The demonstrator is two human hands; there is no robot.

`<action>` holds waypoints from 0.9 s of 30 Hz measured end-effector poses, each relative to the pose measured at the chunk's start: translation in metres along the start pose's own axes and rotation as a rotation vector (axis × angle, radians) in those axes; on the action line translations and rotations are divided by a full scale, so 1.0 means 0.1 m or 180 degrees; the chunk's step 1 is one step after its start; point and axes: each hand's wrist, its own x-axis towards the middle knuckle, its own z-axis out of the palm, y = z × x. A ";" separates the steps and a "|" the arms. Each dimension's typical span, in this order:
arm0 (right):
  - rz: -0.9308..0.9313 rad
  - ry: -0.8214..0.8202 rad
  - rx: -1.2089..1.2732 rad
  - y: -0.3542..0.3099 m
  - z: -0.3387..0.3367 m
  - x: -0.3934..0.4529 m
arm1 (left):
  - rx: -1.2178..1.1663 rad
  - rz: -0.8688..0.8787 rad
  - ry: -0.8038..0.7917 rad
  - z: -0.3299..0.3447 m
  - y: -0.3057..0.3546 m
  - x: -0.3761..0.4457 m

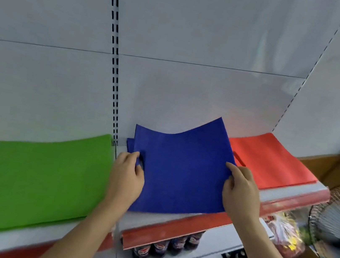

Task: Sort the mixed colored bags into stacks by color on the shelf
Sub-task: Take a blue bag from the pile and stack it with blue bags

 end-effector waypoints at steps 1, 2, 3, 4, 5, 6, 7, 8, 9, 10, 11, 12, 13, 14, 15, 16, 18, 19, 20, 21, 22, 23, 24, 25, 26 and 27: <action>-0.0043 -0.0014 -0.0001 0.02 0.04 0.09 | 0.0144 -0.0056 -0.0027 0.04 -0.01 0.03; -0.0069 -0.0046 -0.0020 0.05 0.09 0.18 | 0.0319 -0.0101 -0.0055 0.07 -0.01 0.05; -0.0077 -0.0108 -0.0055 0.08 0.14 0.25 | 0.0499 -0.0146 -0.0079 0.11 -0.02 0.07; -0.0075 -0.0184 -0.0095 0.11 0.20 0.32 | 0.0658 -0.0205 -0.0117 0.13 -0.02 0.09; -0.0062 -0.0247 -0.0131 0.14 0.24 0.36 | 0.0802 -0.0246 -0.0165 0.14 -0.02 0.09; -0.0070 -0.0320 -0.0149 0.17 0.29 0.42 | 0.0948 -0.0286 -0.0201 0.17 -0.02 0.09; -0.0092 -0.0395 -0.0158 0.21 0.34 0.47 | 0.1088 -0.0311 -0.0224 0.19 0.00 0.09; -0.0124 -0.0472 -0.0167 0.24 0.39 0.52 | 0.1223 -0.0314 -0.0233 0.22 0.01 0.08; -0.0155 -0.0566 -0.0181 0.28 0.44 0.56 | 0.1355 -0.0313 -0.0224 0.24 0.03 0.07; -0.0180 -0.0677 -0.0210 0.31 0.48 0.59 | 0.1474 -0.0343 -0.0216 0.26 0.04 0.07; -0.0201 -0.0792 -0.0257 0.35 0.52 0.62 | 0.1584 -0.0411 -0.0229 0.27 0.05 0.05; -0.0240 -0.0888 -0.0319 0.38 0.55 0.64 | 0.1689 -0.0498 -0.0260 0.29 0.07 0.04; -0.0299 -0.0966 -0.0391 0.41 0.57 0.65 | 0.1796 -0.0583 -0.0289 0.30 0.09 0.03; -0.0363 -0.1040 -0.0477 0.43 0.59 0.67 | 0.1903 -0.0640 -0.0300 0.31 0.12 0.02; -0.0426 -0.1106 -0.0584 0.45 0.61 0.69 | 0.2011 -0.0667 -0.0297 0.32 0.14 0.01; -0.0483 -0.1167 -0.0717 0.45 0.62 0.71 | 0.2125 -0.0686 -0.0301 0.32 0.17 0.00; -0.0599 -0.1300 -0.1005 0.46 0.63 0.73 | 0.2316 -0.0738 -0.0343 0.34 0.20 -0.02; -0.0650 -0.1364 -0.1101 0.47 0.64 0.74 | 0.2376 -0.0766 -0.0371 0.35 0.21 -0.02; -0.0695 -0.1418 -0.1151 0.48 0.64 0.74 | 0.2417 -0.0783 -0.0394 0.35 0.22 -0.02; -0.0746 -0.1457 -0.1173 0.48 0.63 0.75 | 0.2448 -0.0790 -0.0406 0.35 0.23 -0.02; -0.0799 -0.1488 -0.1188 0.47 0.62 0.76 | 0.2470 -0.0796 -0.0407 0.35 0.24 -0.01; -0.0852 -0.1506 -0.1189 0.46 0.61 0.76 | 0.2476 -0.0816 -0.0400 0.34 0.27 0.00; -0.0894 -0.1516 -0.1178 0.45 0.59 0.77 | 0.2458 -0.0849 -0.0379 0.32 0.30 0.01; -0.0924 -0.1517 -0.1161 0.44 0.58 0.78 | 0.2419 -0.0892 -0.0333 0.30 0.34 0.01; -0.0955 -0.1513 -0.1155 0.43 0.56 0.78 | 0.2374 -0.0929 -0.0253 0.27 0.38 0.00; -0.1008 -0.1507 -0.1159 0.40 0.54 0.79 | 0.2329 -0.0953 -0.0147 0.23 0.42 -0.01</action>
